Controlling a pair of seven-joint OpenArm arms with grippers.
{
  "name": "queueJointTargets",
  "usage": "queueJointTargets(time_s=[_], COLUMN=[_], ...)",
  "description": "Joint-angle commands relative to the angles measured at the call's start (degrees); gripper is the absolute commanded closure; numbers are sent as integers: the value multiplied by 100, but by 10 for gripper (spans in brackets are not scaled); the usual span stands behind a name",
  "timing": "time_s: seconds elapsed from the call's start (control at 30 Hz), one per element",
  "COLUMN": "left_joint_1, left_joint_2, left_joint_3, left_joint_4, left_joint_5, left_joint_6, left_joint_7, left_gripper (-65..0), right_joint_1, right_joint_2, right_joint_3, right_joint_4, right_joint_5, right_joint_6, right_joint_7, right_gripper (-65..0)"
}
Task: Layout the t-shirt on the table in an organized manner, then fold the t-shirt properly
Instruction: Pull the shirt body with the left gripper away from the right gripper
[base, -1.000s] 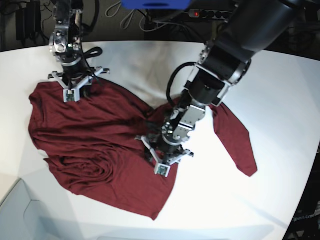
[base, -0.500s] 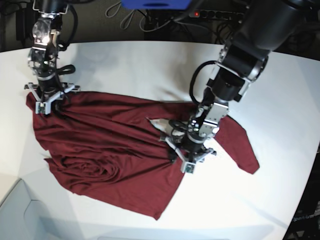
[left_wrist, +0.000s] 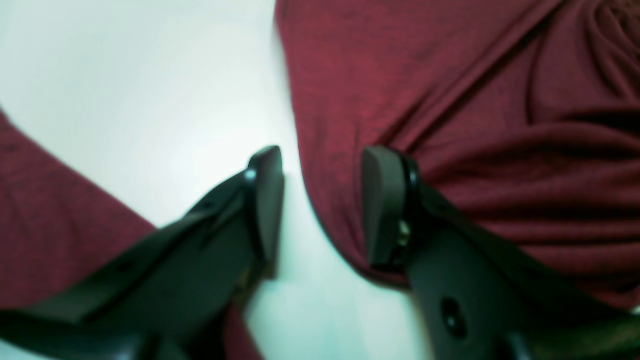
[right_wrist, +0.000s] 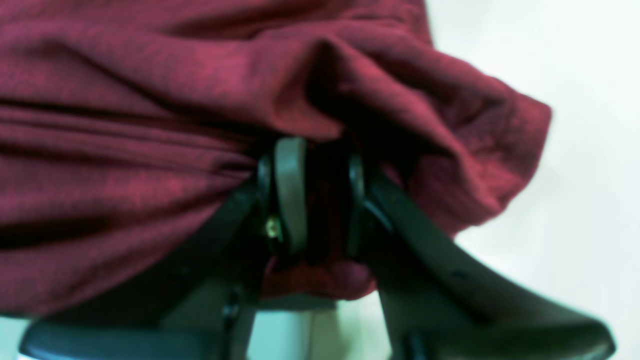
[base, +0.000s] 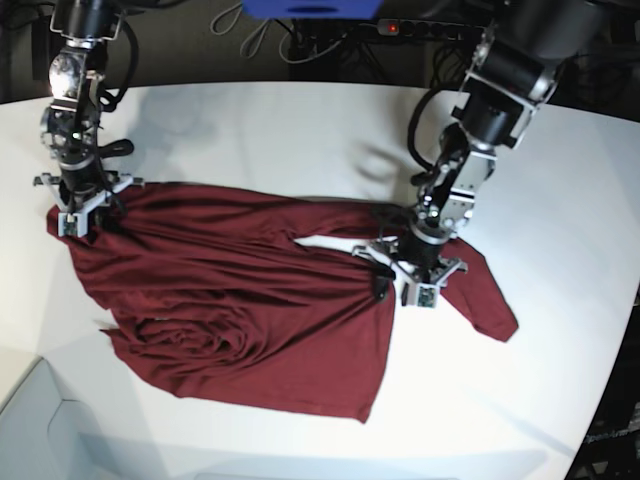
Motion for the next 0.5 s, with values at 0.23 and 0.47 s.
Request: queueJointTargets(time_s=[0.23, 0.47], left_joint_1=[1214, 1917], left_joint_2=[-934, -1427], left_joint_3=[21, -93], left_joint_4=[2157, 3458], left_joint_5=[-760, -795], left_joint_6=[180, 189], left_joint_7=[2511, 2783], left_gripper=[-256, -256], right_joint_1=[324, 622], right_joint_2=[116, 239], right_joint_3=[48, 48], right_joint_4=[-431, -466], right_joint_5=[-119, -128], right_joint_6=[-82, -82], right_joint_7=[-275, -275], right_gripper=[-104, -104])
